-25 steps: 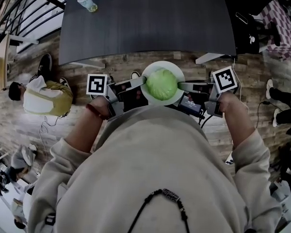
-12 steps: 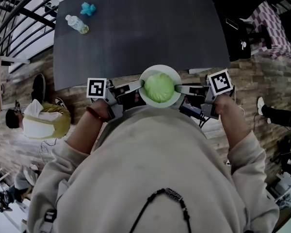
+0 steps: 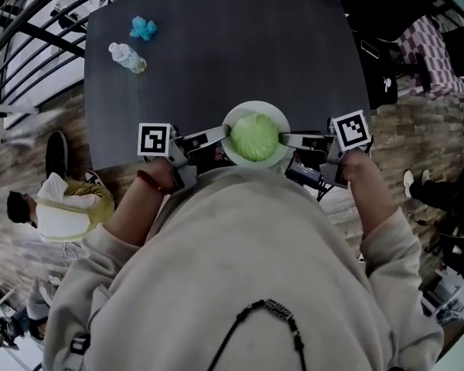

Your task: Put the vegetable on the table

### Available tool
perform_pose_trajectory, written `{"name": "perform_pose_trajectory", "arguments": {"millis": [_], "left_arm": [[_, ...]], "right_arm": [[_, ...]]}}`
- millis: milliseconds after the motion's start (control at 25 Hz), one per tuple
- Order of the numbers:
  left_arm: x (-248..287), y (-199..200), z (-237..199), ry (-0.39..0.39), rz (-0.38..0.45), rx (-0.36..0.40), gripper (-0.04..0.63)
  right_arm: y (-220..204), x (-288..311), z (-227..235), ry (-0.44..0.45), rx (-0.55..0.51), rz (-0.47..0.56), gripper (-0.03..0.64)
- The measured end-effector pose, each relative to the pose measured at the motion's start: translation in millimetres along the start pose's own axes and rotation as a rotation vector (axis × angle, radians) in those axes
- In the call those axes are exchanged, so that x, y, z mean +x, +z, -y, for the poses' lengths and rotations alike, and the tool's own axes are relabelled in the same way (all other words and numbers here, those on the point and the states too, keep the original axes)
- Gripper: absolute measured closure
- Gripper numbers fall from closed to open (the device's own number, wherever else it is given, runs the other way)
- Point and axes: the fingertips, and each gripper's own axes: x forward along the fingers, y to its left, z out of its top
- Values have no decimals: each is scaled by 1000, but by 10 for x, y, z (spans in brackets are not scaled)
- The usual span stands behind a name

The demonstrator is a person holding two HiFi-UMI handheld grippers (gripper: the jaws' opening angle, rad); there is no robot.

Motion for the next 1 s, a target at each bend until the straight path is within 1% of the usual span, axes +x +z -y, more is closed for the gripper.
{"name": "perform_pose_trajectory", "arguments": {"millis": [120, 240, 360, 440, 720, 920, 1000], "left_arm": [[-99, 243, 16, 0, -4, 14, 568], [-206, 429, -51, 23, 3, 18, 569], [-223, 582, -17, -5, 25, 11, 569], [-236, 634, -15, -9, 45, 5, 569], [-183, 830, -77, 23, 114, 17, 569], [-151, 907, -94, 53, 161, 25, 569], [-148, 939, -115, 65, 180, 24, 569]], "right_arm": [[216, 143, -22, -1, -5, 6, 589], [391, 255, -8, -16, -2, 6, 589], [546, 321, -25, -12, 0, 2, 589], [618, 342, -14, -5, 2, -15, 589], [889, 328, 69, 5, -16, -74, 589], [1040, 307, 121, -4, -63, -132, 589], [1082, 316, 150, 4, -65, -143, 589]]}}
